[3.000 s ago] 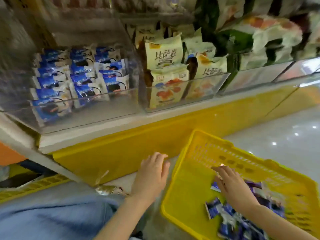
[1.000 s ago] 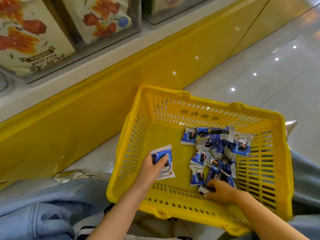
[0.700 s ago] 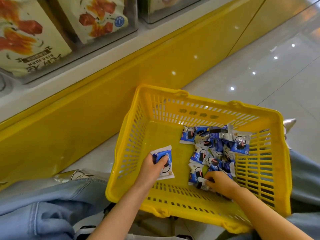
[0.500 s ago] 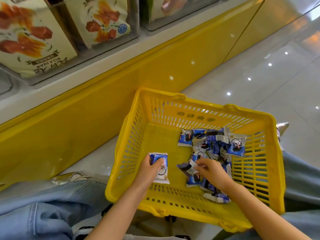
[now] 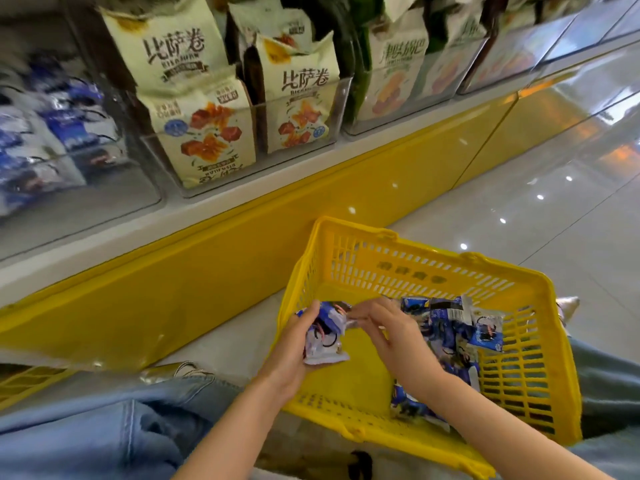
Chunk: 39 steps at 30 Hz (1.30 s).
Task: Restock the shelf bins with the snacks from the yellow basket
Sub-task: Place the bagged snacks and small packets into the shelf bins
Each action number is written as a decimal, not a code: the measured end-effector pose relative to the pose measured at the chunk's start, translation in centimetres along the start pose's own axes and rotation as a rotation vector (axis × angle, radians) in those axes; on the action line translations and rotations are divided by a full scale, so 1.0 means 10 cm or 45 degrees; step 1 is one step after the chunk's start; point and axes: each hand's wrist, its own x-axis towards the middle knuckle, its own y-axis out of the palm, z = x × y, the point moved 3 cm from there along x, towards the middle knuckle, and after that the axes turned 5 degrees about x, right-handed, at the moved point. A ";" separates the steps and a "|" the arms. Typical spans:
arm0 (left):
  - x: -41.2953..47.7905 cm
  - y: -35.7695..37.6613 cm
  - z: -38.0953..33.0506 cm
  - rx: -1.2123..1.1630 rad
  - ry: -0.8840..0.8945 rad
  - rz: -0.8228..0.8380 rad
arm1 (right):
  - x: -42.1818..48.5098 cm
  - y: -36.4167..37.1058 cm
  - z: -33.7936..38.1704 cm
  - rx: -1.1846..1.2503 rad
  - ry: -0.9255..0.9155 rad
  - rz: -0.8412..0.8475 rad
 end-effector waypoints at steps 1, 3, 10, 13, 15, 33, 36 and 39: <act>-0.07 -0.01 -0.06 -0.019 0.058 0.020 | 0.00 0.04 0.10 -0.077 -0.110 0.051; -0.19 -0.06 -0.17 -0.012 0.190 0.036 | 0.02 0.10 0.26 -0.141 -0.220 0.108; -0.57 -0.31 -0.66 0.265 0.595 0.031 | 0.24 0.13 0.79 0.888 0.353 0.031; -0.77 -0.41 -0.90 0.511 0.744 0.031 | 0.37 0.15 1.02 0.857 0.392 0.164; -0.88 -0.48 -1.05 0.621 0.788 0.050 | 0.48 0.18 1.20 0.726 0.306 0.216; -1.77 -1.69 -2.09 0.414 1.297 -0.586 | 2.27 0.69 3.07 -0.205 -0.513 0.108; -1.88 -1.79 -2.12 0.408 1.348 -0.636 | 2.57 0.91 3.11 -0.593 -0.521 0.265; -2.03 -1.90 -2.19 0.361 1.432 -0.710 | 2.72 1.08 3.06 -0.929 -0.620 0.520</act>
